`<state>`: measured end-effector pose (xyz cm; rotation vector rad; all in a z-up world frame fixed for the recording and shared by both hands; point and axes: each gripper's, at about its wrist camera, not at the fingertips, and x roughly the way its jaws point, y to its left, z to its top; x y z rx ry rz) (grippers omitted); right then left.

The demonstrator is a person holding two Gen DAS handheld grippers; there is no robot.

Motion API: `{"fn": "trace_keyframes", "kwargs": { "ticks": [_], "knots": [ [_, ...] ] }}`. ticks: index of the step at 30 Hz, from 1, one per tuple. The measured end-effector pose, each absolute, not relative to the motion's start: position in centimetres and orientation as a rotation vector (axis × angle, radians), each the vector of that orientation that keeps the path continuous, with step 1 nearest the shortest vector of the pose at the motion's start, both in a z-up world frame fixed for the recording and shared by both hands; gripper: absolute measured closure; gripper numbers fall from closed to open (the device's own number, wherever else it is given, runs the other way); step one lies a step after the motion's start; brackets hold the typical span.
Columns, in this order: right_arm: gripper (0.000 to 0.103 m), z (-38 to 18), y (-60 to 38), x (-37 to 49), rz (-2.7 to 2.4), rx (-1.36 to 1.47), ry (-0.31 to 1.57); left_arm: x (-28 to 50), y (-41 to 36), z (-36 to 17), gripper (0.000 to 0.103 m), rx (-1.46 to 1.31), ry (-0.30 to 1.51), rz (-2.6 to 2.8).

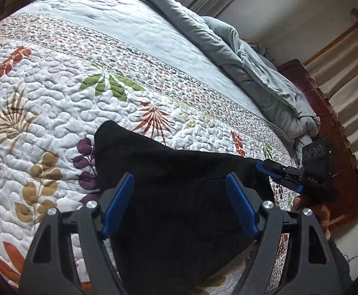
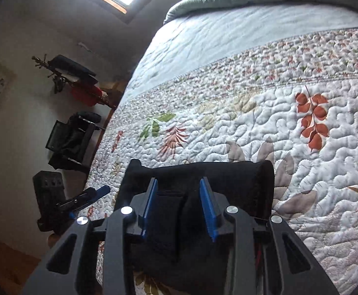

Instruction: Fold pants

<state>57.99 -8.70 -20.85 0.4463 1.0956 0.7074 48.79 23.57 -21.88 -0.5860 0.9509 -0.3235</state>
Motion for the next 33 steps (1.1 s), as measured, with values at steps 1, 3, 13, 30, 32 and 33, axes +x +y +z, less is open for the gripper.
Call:
{"fn": "trace_keyframes", "kwargs": {
  "ticks": [1,3,13,30,32,33],
  "knots": [
    [0.074,-22.5,-8.8,58.6,0.681,0.452,1.127,49.1,23.6,-22.7,0.026,-0.593,0.967,-0.313],
    [0.096,-24.8,-9.5,59.7,0.630,0.469,1.158,49.5,23.9,-24.4,0.027,-0.614,0.982,-0.297],
    [0.090,-21.0,-14.0,55.0,0.737,0.544,1.044,42.8,25.1,-18.3,0.023,-0.586,0.836,-0.320],
    [0.071,-24.9,-18.4,46.4,0.654,0.583,1.114,34.9,22.7,-22.7,0.017,-0.677,0.912,-0.360],
    [0.056,-22.6,-19.6,43.0,0.635,0.576,1.062,32.1,23.1,-20.5,0.010,-0.664,0.872,-0.334],
    [0.049,-21.4,-20.2,40.8,0.630,0.573,1.031,30.7,23.0,-19.5,0.008,-0.644,0.859,-0.315]
  ]
}}
